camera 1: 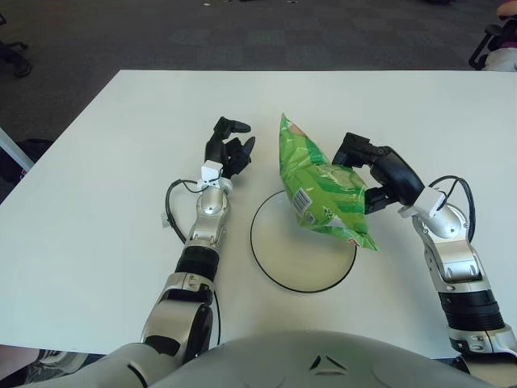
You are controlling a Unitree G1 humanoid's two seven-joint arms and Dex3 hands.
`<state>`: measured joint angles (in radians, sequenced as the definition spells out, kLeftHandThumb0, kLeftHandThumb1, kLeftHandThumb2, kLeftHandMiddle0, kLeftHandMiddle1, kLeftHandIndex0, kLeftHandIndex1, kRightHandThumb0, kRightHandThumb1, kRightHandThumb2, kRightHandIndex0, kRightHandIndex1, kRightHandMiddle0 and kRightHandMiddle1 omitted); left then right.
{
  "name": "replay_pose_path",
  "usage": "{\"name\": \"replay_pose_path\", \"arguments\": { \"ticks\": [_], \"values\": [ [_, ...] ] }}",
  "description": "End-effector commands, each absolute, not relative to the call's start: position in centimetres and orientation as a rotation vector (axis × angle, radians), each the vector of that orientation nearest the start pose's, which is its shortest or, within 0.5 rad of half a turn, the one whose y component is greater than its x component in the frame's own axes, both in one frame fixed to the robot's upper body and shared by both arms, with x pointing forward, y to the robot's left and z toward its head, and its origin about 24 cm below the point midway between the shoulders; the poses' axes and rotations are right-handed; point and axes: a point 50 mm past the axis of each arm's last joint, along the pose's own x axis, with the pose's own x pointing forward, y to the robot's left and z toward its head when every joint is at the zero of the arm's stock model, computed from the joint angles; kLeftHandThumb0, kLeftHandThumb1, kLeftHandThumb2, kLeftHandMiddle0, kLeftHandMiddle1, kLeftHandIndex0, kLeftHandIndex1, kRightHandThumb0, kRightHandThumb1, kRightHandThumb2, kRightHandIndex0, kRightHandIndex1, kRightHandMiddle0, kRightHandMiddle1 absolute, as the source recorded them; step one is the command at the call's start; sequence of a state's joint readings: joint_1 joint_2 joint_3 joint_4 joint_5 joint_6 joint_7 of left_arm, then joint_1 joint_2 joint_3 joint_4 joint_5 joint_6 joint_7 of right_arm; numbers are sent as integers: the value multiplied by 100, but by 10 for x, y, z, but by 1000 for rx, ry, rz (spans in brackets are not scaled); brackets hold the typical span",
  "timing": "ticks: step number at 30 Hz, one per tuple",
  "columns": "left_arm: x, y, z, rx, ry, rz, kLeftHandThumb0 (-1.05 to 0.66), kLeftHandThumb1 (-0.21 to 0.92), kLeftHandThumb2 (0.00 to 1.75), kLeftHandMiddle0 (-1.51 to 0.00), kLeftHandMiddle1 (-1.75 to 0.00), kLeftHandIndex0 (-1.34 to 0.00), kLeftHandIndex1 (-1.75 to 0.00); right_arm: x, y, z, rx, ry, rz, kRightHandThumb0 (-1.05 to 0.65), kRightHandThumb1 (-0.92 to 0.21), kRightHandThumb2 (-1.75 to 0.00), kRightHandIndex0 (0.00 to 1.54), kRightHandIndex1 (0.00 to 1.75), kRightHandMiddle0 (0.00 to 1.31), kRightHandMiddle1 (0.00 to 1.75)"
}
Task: Put the snack into the plate.
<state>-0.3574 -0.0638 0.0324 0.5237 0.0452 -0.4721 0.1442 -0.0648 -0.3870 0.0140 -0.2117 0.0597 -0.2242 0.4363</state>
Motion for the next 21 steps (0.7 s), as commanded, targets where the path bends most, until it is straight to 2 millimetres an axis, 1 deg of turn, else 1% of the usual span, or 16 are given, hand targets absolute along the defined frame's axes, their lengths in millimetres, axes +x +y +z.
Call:
{"name": "replay_pose_path", "arguments": {
  "ticks": [1, 4, 8, 10, 11, 12, 14, 16, 17, 18, 20, 21],
  "values": [
    [315, 120, 66, -47, -305, 43, -36, 92, 24, -99, -175, -51, -143, 248, -167, 136, -400, -437, 552, -38, -80, -38, 58, 175, 59, 138],
    [315, 121, 66, -48, -305, 42, -36, 92, 24, -99, -175, -51, -143, 248, -166, 137, -381, -438, 565, -38, -80, -38, 58, 175, 59, 138],
    [315, 121, 66, -50, -304, 40, -36, 92, 24, -99, -175, -50, -143, 248, -165, 137, -355, -429, 589, -37, -88, -21, 54, 172, 60, 134],
    [315, 122, 66, -51, -304, 39, -36, 92, 24, -99, -175, -50, -143, 248, -165, 138, -346, -425, 601, -20, -84, -27, 58, 157, 61, 120],
    [316, 122, 66, -51, -304, 39, -36, 92, 24, -99, -175, -50, -143, 248, -165, 138, -343, -423, 605, -13, -84, -26, 60, 150, 61, 115],
    [316, 122, 66, -51, -304, 38, -36, 92, 24, -99, -175, -50, -143, 247, -164, 138, -341, -421, 610, -9, -84, -26, 62, 146, 62, 111],
    [316, 122, 66, -52, -303, 37, -36, 92, 24, -99, -175, -50, -143, 247, -164, 138, -339, -418, 618, -5, -87, -20, 63, 140, 61, 109],
    [316, 122, 65, -53, -303, 36, -36, 92, 24, -99, -175, -50, -143, 247, -164, 138, -338, -415, 627, -3, -90, -16, 63, 136, 60, 111],
    [316, 122, 65, -53, -303, 35, -36, 92, 24, -99, -175, -50, -143, 247, -164, 138, -338, -414, 630, -2, -91, -16, 59, 134, 58, 116],
    [317, 122, 65, -53, -303, 34, -36, 92, 24, -99, -175, -50, -143, 247, -164, 138, -337, -413, 635, -2, -91, -16, 58, 133, 58, 118],
    [317, 122, 65, -53, -304, 33, -36, 92, 24, -99, -175, -50, -143, 247, -165, 139, -337, -412, 644, -1, -92, -18, 53, 133, 53, 127],
    [317, 122, 65, -53, -304, 32, -36, 92, 24, -99, -175, -50, -143, 247, -165, 139, -337, -412, 647, -8, -92, -18, 50, 123, 54, 128]
  ]
}}
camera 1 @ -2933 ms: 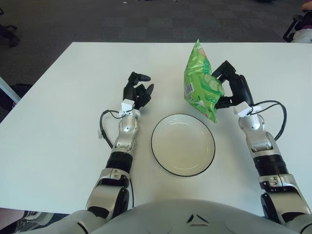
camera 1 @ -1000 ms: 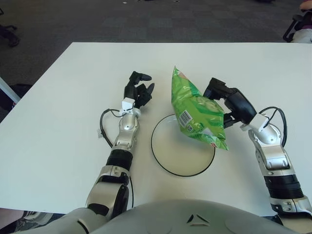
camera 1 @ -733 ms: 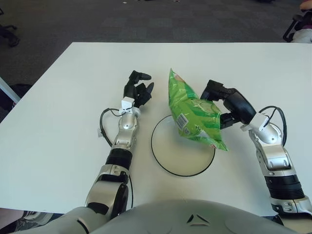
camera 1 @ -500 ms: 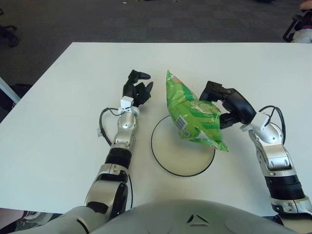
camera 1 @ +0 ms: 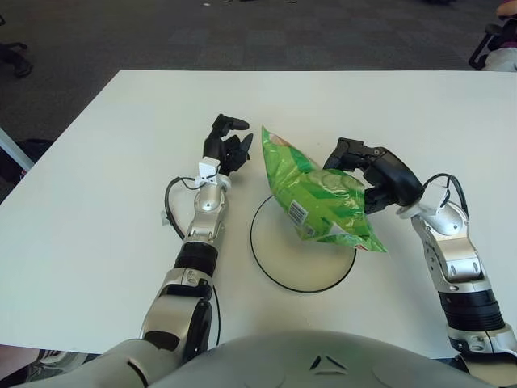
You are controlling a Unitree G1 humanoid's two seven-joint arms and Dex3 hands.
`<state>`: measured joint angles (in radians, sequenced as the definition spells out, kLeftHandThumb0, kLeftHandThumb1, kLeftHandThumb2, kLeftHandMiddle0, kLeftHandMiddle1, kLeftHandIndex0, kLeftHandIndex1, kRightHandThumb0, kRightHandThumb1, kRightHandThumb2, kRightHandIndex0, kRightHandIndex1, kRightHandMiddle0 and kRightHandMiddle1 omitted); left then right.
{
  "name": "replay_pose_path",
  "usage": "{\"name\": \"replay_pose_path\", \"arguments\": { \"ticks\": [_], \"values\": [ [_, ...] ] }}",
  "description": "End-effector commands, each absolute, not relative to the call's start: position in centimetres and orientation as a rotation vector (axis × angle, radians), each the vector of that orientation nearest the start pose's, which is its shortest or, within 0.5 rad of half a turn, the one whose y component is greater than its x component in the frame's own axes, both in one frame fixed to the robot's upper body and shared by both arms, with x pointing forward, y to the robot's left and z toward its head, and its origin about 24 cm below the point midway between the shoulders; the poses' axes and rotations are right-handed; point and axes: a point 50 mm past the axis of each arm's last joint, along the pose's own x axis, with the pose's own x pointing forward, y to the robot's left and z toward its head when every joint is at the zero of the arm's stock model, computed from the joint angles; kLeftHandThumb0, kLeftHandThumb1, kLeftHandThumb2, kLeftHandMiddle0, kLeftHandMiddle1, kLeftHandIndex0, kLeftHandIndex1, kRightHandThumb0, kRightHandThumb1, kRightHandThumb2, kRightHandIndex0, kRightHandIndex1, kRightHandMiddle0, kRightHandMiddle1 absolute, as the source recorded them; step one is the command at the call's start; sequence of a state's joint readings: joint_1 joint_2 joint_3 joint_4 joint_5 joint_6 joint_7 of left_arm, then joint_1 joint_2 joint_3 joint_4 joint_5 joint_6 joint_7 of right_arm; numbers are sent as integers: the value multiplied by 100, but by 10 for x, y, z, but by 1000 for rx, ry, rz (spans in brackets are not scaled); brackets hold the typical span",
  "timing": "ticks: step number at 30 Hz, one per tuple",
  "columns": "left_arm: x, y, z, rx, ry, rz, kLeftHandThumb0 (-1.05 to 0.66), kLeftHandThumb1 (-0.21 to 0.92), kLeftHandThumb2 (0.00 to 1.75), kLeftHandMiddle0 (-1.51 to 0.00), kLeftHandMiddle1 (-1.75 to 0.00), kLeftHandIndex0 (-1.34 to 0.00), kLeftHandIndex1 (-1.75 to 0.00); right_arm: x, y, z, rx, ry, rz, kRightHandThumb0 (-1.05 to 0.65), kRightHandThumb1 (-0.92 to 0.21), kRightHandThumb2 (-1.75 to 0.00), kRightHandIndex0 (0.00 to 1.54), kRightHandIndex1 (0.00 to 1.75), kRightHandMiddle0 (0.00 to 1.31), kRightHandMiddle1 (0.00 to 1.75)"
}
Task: Put the snack into the plate.
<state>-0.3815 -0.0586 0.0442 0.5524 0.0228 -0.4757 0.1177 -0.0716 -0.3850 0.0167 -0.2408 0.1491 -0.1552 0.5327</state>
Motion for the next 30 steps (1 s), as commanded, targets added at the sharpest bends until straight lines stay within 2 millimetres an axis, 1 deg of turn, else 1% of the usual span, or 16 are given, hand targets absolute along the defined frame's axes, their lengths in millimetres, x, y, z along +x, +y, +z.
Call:
{"name": "replay_pose_path", "arguments": {
  "ticks": [1, 2, 3, 4, 5, 6, 9, 15, 30],
  "values": [
    [317, 122, 65, -53, -304, 31, -36, 92, 24, -99, -175, -50, -143, 247, -165, 139, -337, -411, 654, -18, -92, -18, 50, 102, 55, 131],
    [317, 122, 65, -53, -304, 31, -36, 92, 24, -99, -175, -50, -143, 248, -165, 139, -337, -410, 659, -26, -89, -14, 51, 82, 51, 107],
    [317, 122, 66, -53, -304, 30, -36, 92, 24, -99, -175, -50, -143, 248, -165, 139, -335, -407, 666, -28, -88, -12, 53, 72, 51, 95],
    [317, 122, 66, -53, -304, 29, -36, 92, 24, -99, -175, -50, -143, 248, -165, 139, -333, -405, 670, -32, -87, -8, 57, 54, 53, 74],
    [317, 122, 66, -53, -305, 29, -36, 92, 24, -99, -175, -50, -143, 247, -165, 139, -330, -401, 675, -35, -87, -5, 61, 39, 55, 57],
    [317, 122, 66, -53, -305, 28, -36, 92, 24, -99, -175, -50, -143, 247, -166, 139, -328, -399, 679, -37, -87, -3, 64, 27, 57, 44],
    [317, 122, 66, -54, -304, 27, -36, 92, 24, -99, -175, -50, -144, 247, -167, 139, -317, -389, 689, -40, -86, -1, 68, 13, 60, 28],
    [317, 122, 66, -53, -305, 25, -36, 92, 24, -98, -175, -50, -144, 246, -168, 141, -298, -379, 702, -42, -85, 0, 70, 5, 62, 20],
    [317, 121, 66, -52, -305, 24, -36, 92, 25, -98, -175, -49, -144, 246, -175, 147, -214, -318, 762, -42, -84, 0, 68, 1, 62, 15]
  ]
}}
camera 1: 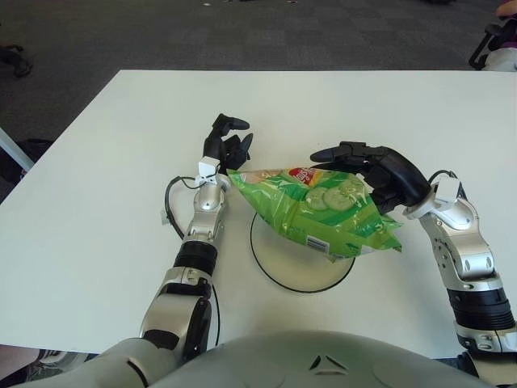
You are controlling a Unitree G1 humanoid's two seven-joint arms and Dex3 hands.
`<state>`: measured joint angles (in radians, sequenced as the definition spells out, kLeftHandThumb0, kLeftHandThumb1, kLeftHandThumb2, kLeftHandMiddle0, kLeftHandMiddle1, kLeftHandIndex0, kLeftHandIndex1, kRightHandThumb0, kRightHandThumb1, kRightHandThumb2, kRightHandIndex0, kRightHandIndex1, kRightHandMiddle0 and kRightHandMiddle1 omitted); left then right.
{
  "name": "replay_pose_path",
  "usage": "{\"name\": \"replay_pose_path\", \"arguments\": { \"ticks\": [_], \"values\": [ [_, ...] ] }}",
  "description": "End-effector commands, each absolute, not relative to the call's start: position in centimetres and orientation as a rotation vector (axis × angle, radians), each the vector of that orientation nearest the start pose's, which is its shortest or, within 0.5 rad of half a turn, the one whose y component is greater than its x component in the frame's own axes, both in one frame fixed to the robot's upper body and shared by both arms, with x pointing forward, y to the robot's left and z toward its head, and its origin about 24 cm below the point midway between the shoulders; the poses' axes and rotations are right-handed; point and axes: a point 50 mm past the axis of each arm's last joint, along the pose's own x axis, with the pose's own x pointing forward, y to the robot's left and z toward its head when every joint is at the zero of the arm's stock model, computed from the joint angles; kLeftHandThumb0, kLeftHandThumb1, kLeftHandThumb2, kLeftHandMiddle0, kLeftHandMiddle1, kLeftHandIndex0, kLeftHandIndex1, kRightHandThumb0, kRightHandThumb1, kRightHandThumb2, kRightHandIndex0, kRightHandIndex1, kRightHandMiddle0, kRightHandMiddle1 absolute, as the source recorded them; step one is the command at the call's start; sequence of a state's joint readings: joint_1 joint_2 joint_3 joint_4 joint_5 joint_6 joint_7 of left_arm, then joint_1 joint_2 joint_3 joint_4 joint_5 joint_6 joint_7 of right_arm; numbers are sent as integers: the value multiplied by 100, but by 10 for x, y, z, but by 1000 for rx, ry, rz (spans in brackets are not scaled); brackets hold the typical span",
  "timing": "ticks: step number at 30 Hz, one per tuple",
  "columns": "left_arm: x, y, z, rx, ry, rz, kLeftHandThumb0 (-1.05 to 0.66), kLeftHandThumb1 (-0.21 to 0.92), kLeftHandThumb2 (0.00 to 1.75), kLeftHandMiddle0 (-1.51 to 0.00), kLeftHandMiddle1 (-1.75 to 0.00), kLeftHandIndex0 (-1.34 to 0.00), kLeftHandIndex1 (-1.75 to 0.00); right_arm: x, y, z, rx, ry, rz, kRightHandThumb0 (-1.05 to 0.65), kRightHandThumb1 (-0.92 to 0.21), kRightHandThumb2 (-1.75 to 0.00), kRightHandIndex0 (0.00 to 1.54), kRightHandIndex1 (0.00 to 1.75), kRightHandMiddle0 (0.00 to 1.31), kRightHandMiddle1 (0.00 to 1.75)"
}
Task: Put the snack into the plate.
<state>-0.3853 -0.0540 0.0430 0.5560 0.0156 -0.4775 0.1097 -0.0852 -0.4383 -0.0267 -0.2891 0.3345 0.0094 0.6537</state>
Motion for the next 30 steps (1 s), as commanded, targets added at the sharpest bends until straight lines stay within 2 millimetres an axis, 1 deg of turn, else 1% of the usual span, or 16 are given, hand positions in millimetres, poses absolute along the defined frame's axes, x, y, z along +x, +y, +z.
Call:
{"name": "replay_pose_path", "arguments": {
  "ticks": [1, 10, 23, 26, 27, 28, 29, 30],
  "values": [
    [317, 121, 66, -52, -304, 24, -36, 92, 25, -98, -175, -49, -144, 246, -176, 148, -209, -315, 766, -42, -84, 0, 68, 1, 62, 15],
    [317, 121, 66, -53, -304, 25, -36, 92, 25, -98, -175, -49, -145, 247, -181, 153, -176, -308, 792, -42, -84, 0, 66, 0, 64, 14],
    [317, 121, 67, -54, -306, 23, -36, 92, 25, -98, -175, -49, -144, 250, -184, 154, -158, -298, 804, -43, -83, 0, 56, 0, 65, 12],
    [317, 121, 67, -55, -307, 23, -36, 92, 25, -98, -175, -49, -144, 252, -185, 153, -202, -297, 796, -44, -81, 0, 45, 0, 59, 8],
    [317, 121, 67, -55, -307, 23, -36, 92, 25, -98, -175, -49, -144, 252, -185, 153, -221, -298, 793, -47, -81, 0, 37, 0, 53, 5],
    [316, 121, 67, -55, -307, 23, -36, 92, 25, -98, -175, -49, -144, 253, -185, 153, -259, -303, 786, -48, -80, 0, 34, 0, 50, 4],
    [316, 121, 66, -55, -308, 23, -36, 92, 25, -98, -175, -49, -144, 253, -185, 153, -285, -307, 781, -52, -80, -1, 26, 0, 43, 3],
    [316, 121, 66, -55, -308, 23, -36, 92, 25, -98, -175, -49, -144, 253, -185, 153, -320, -310, 777, -53, -80, -1, 23, 0, 40, 2]
  ]
}}
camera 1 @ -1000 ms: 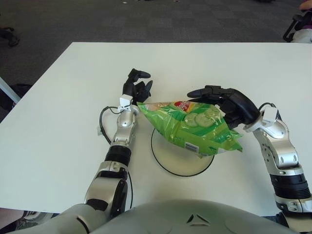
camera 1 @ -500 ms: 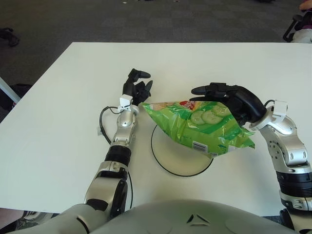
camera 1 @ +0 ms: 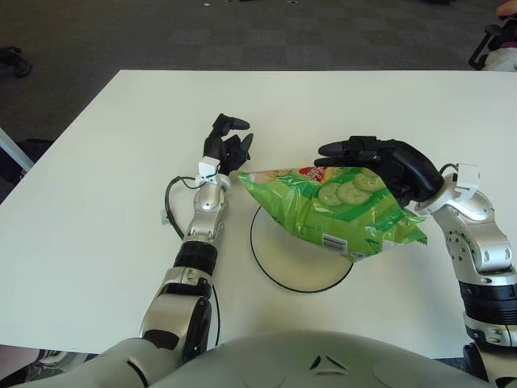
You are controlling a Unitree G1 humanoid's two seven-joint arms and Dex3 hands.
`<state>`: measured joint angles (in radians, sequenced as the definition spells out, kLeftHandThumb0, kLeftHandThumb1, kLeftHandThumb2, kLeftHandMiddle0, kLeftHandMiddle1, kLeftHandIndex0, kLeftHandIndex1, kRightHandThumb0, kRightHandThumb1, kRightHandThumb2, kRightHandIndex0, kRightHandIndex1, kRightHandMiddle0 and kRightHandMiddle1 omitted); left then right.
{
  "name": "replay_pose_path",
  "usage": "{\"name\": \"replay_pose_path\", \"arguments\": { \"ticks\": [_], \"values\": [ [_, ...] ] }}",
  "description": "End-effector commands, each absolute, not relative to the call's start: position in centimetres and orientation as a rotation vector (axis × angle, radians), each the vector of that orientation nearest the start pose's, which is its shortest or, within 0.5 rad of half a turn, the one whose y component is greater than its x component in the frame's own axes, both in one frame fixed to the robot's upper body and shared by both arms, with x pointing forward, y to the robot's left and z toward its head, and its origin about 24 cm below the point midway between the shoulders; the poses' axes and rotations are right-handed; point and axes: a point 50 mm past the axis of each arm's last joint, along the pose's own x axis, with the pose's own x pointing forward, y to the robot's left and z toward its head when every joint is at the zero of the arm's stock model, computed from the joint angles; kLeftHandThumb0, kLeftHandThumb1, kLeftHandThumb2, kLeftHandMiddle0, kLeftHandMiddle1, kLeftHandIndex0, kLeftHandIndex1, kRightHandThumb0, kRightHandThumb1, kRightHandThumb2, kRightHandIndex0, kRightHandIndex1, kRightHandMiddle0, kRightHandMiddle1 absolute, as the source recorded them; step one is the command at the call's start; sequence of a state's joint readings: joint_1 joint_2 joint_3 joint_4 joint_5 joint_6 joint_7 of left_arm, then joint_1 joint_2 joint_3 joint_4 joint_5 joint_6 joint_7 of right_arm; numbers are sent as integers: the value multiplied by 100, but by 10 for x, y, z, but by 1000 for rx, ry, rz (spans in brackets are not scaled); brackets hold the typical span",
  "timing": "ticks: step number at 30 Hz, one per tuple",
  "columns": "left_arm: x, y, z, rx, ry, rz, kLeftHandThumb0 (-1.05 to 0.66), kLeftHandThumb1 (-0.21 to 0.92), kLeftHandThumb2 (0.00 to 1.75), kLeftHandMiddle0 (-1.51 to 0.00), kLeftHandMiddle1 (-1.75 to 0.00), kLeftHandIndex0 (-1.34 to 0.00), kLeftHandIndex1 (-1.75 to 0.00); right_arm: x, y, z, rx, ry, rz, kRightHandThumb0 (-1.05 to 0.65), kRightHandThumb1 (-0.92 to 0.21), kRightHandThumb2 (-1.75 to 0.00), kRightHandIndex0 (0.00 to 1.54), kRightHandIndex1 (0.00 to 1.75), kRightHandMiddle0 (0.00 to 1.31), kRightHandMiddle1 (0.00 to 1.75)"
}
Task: Put the snack into the plate.
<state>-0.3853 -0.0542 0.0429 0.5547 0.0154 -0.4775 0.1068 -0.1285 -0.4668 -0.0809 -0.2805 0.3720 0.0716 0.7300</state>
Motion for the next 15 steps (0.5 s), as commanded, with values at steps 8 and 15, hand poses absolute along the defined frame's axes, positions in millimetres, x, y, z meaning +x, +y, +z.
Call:
{"name": "replay_pose_path", "arguments": {
  "ticks": [8, 15],
  "values": [
    [315, 120, 67, -55, -310, 23, -36, 92, 25, -98, -175, -49, -145, 253, -186, 152, -460, -320, 778, -74, -86, -2, 2, 0, 20, 0],
    [314, 119, 67, -55, -311, 24, -36, 92, 25, -98, -175, -49, -145, 254, -183, 149, -617, -301, 809, -77, -87, -1, 3, 1, 19, 0]
  ]
}}
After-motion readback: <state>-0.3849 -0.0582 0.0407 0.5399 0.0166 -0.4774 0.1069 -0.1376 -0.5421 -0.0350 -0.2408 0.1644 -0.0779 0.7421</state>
